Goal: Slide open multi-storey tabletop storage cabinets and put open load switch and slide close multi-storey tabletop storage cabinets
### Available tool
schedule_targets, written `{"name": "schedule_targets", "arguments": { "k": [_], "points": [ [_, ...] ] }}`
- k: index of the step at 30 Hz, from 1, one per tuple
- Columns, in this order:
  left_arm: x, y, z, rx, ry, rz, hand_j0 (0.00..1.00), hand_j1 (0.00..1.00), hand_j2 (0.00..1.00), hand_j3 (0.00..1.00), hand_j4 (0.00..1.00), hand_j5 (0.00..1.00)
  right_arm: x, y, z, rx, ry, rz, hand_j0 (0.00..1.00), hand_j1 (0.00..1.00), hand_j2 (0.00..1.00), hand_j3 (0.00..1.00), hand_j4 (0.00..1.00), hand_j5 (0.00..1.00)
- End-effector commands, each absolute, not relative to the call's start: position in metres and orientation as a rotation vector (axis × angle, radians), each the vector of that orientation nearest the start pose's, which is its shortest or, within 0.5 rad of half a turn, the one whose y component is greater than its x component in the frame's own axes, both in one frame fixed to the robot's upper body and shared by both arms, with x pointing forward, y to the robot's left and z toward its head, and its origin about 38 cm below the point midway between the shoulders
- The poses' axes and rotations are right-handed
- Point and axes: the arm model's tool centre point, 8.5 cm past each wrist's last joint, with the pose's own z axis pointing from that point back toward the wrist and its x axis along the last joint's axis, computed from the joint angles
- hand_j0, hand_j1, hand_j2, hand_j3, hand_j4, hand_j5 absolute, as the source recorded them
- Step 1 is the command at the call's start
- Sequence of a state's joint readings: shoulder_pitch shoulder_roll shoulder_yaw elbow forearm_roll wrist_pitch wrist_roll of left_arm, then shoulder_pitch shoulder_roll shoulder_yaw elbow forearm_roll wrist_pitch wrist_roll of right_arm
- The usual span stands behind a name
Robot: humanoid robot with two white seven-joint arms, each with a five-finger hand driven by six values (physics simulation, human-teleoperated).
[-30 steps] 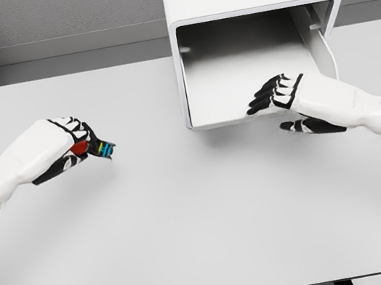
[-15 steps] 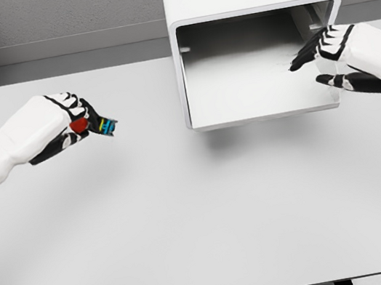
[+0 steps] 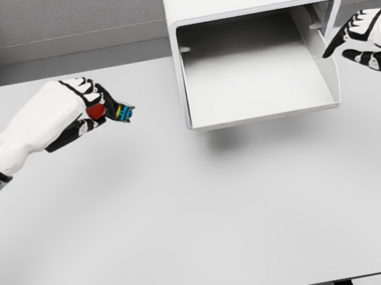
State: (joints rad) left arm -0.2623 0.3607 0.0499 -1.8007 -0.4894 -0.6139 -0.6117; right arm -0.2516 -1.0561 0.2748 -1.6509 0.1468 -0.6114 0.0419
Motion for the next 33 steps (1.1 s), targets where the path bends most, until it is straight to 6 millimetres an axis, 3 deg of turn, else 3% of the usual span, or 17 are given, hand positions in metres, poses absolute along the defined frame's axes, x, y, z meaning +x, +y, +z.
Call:
{"name": "schedule_targets", "arguments": {
  "k": [1,14,33],
  "points": [
    [0.378,0.252,0.252,0.521,-1.977,-1.629,0.37,0.37,0.37,0.37,0.37,0.37,0.372,-0.385,0.277,-0.562,-1.893,1.534,0.51,0.51,0.51,0.51,0.51,0.51],
    [0.385,0.219,0.267,0.476,-2.087,-1.610,0.37,0.37,0.37,0.37,0.37,0.37,0.377,-0.413,0.271,-0.616,-1.812,1.506,0.51,0.51,0.51,0.51,0.51,0.51],
    [0.388,0.177,0.282,0.406,-2.209,-1.577,0.38,0.38,0.38,0.38,0.38,0.38,0.358,-0.418,0.225,-0.536,-1.701,1.525,0.54,0.54,0.54,0.54,0.54,0.54]
  ]
}}
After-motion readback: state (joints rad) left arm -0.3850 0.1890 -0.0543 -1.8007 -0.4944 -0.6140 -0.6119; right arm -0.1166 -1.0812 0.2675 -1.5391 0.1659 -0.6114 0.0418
